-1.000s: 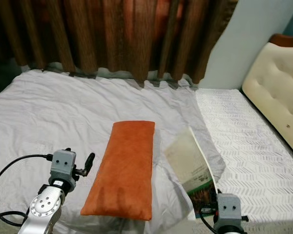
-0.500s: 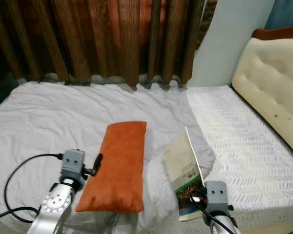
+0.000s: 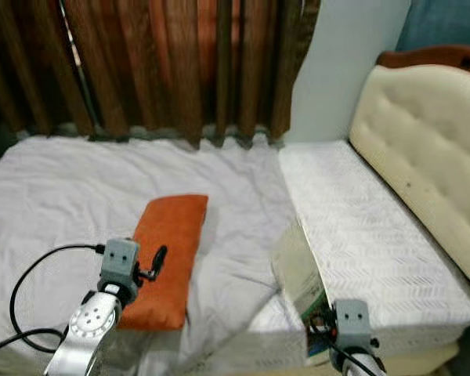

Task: Clean up the room

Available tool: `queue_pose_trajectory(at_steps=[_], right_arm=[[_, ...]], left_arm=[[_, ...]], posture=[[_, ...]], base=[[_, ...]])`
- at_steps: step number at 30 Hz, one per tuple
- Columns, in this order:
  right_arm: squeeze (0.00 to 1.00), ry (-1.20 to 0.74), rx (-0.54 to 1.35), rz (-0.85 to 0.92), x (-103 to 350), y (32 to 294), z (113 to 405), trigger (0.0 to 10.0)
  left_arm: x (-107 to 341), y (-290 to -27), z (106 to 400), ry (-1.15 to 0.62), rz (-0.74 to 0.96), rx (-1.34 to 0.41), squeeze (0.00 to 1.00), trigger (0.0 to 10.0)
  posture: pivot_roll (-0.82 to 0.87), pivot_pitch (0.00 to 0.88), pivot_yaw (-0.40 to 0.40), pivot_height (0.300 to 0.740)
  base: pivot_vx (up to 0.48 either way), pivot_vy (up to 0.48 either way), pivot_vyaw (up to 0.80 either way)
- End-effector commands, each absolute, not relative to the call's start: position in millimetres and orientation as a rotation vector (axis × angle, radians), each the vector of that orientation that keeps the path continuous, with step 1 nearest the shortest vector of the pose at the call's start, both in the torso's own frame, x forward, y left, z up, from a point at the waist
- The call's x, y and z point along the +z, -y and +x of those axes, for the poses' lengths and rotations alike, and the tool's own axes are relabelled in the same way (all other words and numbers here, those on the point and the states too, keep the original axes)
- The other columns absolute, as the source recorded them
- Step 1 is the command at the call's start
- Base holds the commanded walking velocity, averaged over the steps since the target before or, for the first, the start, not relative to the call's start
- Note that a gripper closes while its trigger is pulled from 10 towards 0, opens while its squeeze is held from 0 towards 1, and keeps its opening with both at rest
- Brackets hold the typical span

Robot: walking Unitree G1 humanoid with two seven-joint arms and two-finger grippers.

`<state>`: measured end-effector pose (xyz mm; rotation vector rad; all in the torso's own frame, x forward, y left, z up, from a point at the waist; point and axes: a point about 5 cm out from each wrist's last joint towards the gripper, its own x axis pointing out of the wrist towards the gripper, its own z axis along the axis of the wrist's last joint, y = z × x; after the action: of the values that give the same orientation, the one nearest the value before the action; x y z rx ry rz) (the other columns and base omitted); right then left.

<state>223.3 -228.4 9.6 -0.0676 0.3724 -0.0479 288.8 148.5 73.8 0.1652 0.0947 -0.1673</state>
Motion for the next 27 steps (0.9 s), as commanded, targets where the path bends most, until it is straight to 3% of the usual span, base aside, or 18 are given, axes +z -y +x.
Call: queue_pose_trajectory(at_steps=[1, 27], right_arm=[[0.00, -0.297, -0.015, -0.041, 20.8, 220.2, 232.9, 0.0], [0.00, -0.257, 0.036, -0.028, 27.2, 212.1, 241.5, 0.0]], left_arm=[[70.9, -158.1, 287.3, -0.103, 0.176, -0.155, 0.00, 10.0], [66.1, -159.3, 282.5, -0.103, 0.173, -0.161, 0.00, 10.0]], posture=[[0.03, 0.000, -0.054, 0.740], [0.04, 0.000, -0.064, 0.740]], base=[[0.326, -0.349, 0.00], [0.349, -0.326, 0.00]])
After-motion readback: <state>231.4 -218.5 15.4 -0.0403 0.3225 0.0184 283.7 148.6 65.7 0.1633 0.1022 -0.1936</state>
